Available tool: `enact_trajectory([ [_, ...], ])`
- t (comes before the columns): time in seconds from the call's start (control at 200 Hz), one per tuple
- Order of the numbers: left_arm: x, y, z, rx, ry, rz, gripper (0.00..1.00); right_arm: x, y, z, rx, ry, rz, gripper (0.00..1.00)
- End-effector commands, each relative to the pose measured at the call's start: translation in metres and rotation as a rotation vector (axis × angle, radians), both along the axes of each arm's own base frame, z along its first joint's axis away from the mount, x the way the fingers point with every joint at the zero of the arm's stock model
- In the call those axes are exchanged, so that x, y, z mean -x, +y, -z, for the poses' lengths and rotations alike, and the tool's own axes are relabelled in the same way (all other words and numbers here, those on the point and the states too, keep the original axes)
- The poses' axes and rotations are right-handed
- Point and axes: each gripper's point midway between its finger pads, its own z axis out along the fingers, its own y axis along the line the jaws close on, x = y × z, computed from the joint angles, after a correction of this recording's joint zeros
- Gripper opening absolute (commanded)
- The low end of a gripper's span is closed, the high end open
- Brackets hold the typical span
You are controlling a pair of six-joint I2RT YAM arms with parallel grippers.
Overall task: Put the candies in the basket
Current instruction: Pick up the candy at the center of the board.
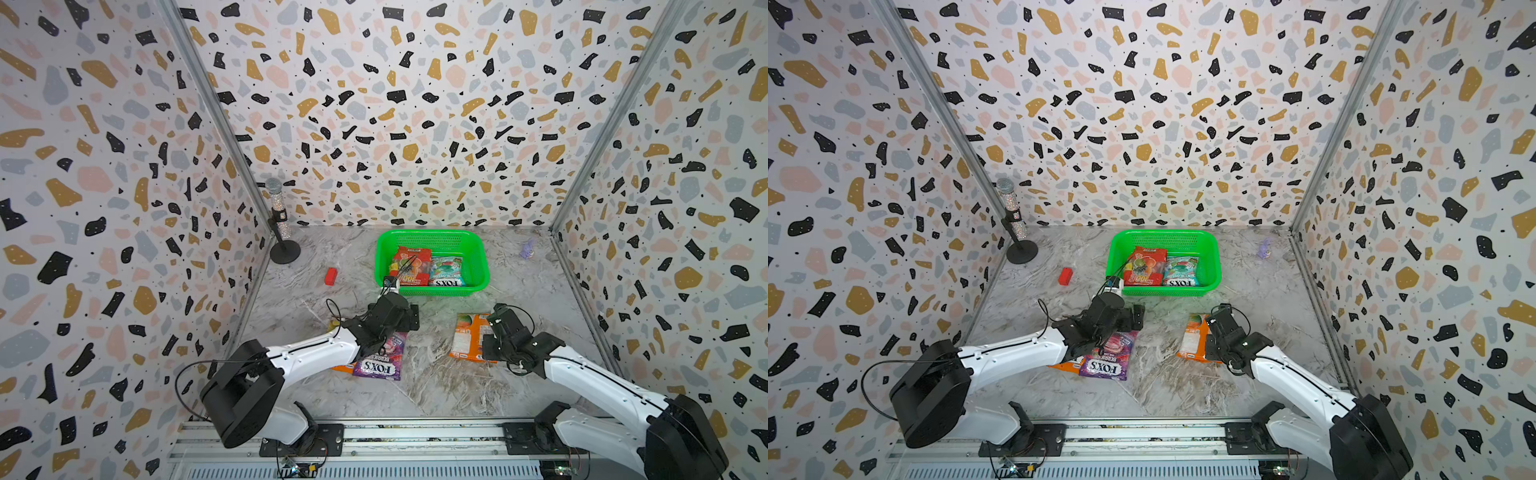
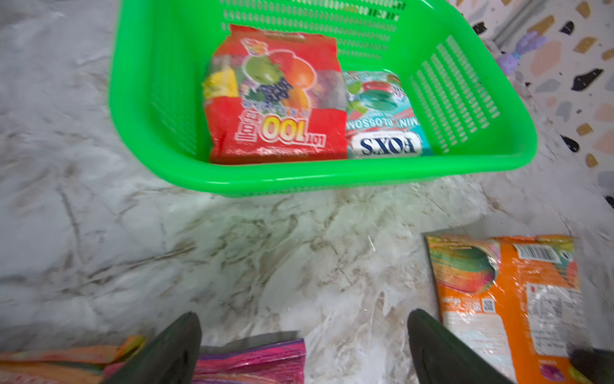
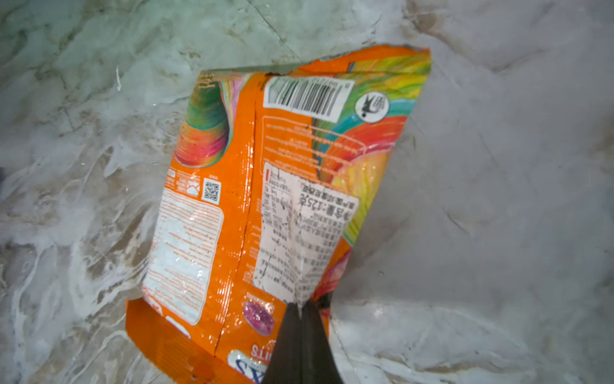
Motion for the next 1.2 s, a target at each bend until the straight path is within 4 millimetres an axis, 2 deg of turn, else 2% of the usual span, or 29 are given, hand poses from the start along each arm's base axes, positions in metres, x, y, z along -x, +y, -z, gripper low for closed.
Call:
enact_trajectory([
  [0.0, -0.003, 0.025, -0.001, -0.019, -0.022, -0.111, 1.0, -0.005, 0.004, -0.02, -0.019, -0.043, -0.025, 0.0],
  [0.15, -0.003, 0.026, -0.002, -0.015, -0.025, -0.116, 1.0, -0.007, 0.017, -0.045, -0.087, -0.091, -0.083, 0.0],
  [0.34, -0.004, 0.027, 0.0, -0.01, -0.019, -0.118, 1.0, -0.009, 0.022, -0.081, -0.119, -0.17, -0.126, 0.0],
  [0.596, -0.004, 0.029, -0.003, 0.004, -0.023, -0.117, 1.0, -0.01, 0.025, -0.098, -0.131, -0.19, -0.146, 0.0],
  [0.731, -0.005, 0.032, -0.002, 0.03, -0.014, -0.123, 1.0, -0.013, 0.036, -0.121, -0.186, -0.219, -0.183, 0.0],
  [0.871, -0.011, 0.042, 0.011, 0.222, 0.057, -0.148, 1.0, -0.016, 0.05, -0.15, -0.232, -0.263, -0.248, 0.0],
  [0.971, -0.016, 0.058, 0.025, 0.383, 0.096, -0.204, 1.0, -0.021, 0.055, -0.167, -0.235, -0.285, -0.272, 0.0],
  [1.041, -0.018, 0.065, 0.026, 0.411, 0.097, -0.221, 1.0, -0.024, 0.06, -0.178, -0.243, -0.3, -0.287, 0.0],
  [1.191, -0.019, 0.065, 0.021, 0.411, 0.089, -0.205, 1.0, -0.039, 0.069, -0.202, -0.244, -0.345, -0.307, 0.0],
])
